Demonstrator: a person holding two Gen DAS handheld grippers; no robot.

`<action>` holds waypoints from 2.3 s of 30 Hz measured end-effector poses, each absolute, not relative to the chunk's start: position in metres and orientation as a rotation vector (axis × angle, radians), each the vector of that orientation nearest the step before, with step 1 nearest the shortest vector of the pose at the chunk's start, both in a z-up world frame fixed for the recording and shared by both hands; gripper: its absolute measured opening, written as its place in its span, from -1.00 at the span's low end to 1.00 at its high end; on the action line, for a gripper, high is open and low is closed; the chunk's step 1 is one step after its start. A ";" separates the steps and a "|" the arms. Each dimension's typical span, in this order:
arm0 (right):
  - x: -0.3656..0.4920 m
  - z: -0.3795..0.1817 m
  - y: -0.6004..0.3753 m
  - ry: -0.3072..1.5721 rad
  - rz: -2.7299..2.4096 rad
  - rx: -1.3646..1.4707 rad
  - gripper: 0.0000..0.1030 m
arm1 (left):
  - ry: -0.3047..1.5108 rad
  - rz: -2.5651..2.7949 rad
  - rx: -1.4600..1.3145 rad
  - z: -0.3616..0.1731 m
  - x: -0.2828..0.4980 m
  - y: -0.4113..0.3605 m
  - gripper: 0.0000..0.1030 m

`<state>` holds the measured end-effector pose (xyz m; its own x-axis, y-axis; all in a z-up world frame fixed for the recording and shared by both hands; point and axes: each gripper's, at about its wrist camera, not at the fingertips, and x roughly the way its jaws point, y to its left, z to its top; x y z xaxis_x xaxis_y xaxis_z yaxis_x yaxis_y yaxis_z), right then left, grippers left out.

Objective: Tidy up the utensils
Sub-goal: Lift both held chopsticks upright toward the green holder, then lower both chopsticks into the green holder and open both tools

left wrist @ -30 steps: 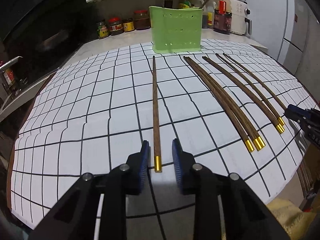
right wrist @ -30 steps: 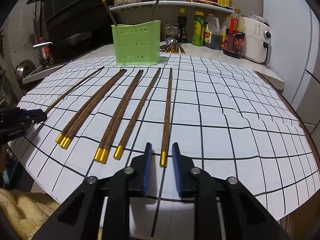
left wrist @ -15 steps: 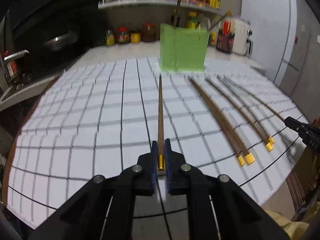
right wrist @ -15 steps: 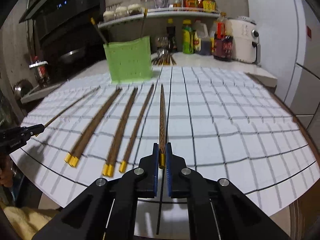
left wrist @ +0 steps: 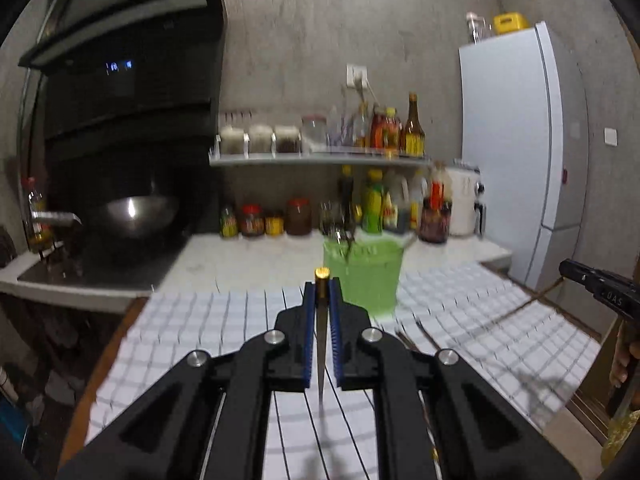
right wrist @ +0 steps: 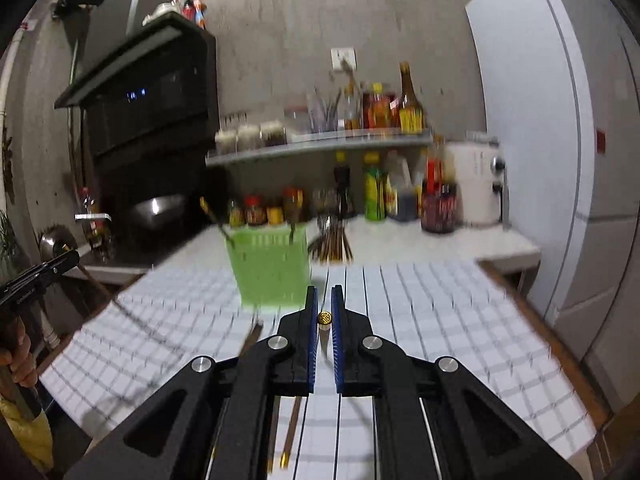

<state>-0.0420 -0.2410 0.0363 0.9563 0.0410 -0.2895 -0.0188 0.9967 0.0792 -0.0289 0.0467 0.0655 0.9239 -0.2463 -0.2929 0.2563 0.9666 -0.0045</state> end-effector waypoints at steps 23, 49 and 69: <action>0.014 0.063 -0.222 0.238 0.041 -0.004 -0.86 | 0.352 -0.275 0.028 0.069 -0.011 0.051 -0.87; 0.033 0.018 -0.224 0.426 0.034 -0.017 -0.87 | 0.467 -0.270 0.010 0.036 0.009 0.044 -0.87; 0.170 0.103 -0.199 0.164 0.127 0.033 -0.87 | 0.231 -0.357 -0.015 0.125 0.154 -0.018 -0.87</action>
<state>0.1701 -0.1990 0.1029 0.9786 0.1284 -0.1610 -0.1231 0.9915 0.0429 0.1544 -0.0183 0.1246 0.9108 -0.3485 -0.2212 0.3450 0.9370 -0.0556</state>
